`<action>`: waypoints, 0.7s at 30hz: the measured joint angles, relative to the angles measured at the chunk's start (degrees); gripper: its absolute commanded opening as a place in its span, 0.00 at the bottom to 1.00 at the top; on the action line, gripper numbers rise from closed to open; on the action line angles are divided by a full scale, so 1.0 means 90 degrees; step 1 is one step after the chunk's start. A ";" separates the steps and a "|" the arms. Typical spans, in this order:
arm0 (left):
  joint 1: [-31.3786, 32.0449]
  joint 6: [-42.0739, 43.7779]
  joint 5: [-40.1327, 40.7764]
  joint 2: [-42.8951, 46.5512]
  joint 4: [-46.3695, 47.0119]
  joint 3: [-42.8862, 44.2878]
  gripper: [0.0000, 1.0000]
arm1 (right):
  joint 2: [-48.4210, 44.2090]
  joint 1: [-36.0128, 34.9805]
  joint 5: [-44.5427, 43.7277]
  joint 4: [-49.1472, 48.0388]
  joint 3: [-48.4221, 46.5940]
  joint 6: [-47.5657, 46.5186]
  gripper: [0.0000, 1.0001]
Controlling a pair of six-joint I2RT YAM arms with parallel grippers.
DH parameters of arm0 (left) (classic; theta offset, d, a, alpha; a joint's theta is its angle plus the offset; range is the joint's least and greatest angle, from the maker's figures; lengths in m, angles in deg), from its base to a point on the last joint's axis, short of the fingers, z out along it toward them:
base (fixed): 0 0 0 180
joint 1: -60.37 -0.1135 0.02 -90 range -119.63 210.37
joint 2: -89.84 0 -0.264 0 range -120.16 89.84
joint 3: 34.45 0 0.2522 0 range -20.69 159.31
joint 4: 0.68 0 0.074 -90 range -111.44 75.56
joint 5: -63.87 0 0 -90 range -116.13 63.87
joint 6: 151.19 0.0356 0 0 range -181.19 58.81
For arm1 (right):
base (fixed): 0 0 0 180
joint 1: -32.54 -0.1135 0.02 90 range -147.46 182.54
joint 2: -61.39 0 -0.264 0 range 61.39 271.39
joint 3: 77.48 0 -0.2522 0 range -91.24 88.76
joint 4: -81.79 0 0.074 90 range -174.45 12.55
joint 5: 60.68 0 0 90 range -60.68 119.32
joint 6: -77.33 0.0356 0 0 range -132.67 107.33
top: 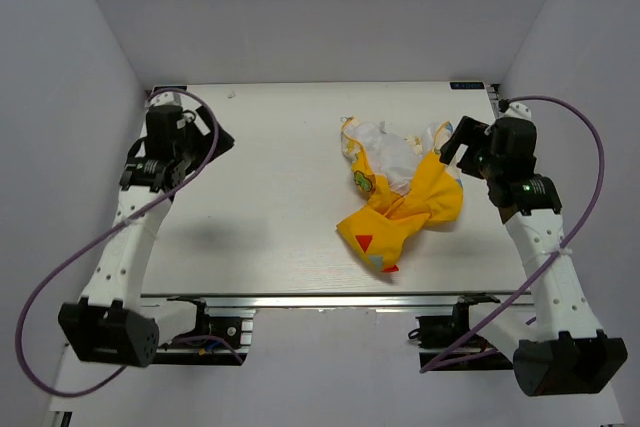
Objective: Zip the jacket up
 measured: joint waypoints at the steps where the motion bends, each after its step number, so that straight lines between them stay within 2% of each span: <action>1: 0.0095 -0.0024 -0.0240 -0.0350 0.0289 0.0010 0.98 | 0.0146 0.0000 -0.0041 -0.0049 -0.0007 -0.0015 0.89; 4: 0.0639 -0.0039 -0.0396 -0.1438 0.0719 0.0260 0.98 | 0.0748 0.0000 -0.0194 -0.0070 -0.0131 -0.0029 0.89; 7: 0.1316 0.0000 -0.0690 -0.3009 0.0959 0.1095 0.98 | 0.1392 0.0010 -0.0379 -0.0090 -0.0277 -0.0044 0.89; 11: 0.1965 0.0049 -0.1149 -0.5039 0.1166 0.2589 0.98 | 0.2319 0.0083 -0.0498 -0.0277 -0.0430 -0.0056 0.89; 15: 0.2426 0.0049 -0.1518 -0.6870 0.1188 0.4486 0.98 | 0.3109 0.0160 -0.0585 -0.0478 -0.0505 -0.0092 0.89; 19: 0.2739 -0.0056 -0.1940 -0.8252 0.1375 0.5948 0.98 | 0.3711 0.0206 -0.0648 -0.0702 -0.0508 -0.0119 0.89; 21: 0.2854 -0.0138 -0.2113 -0.8663 0.1508 0.6249 0.98 | 0.3939 0.0221 -0.0665 -0.0806 -0.0508 -0.0114 0.87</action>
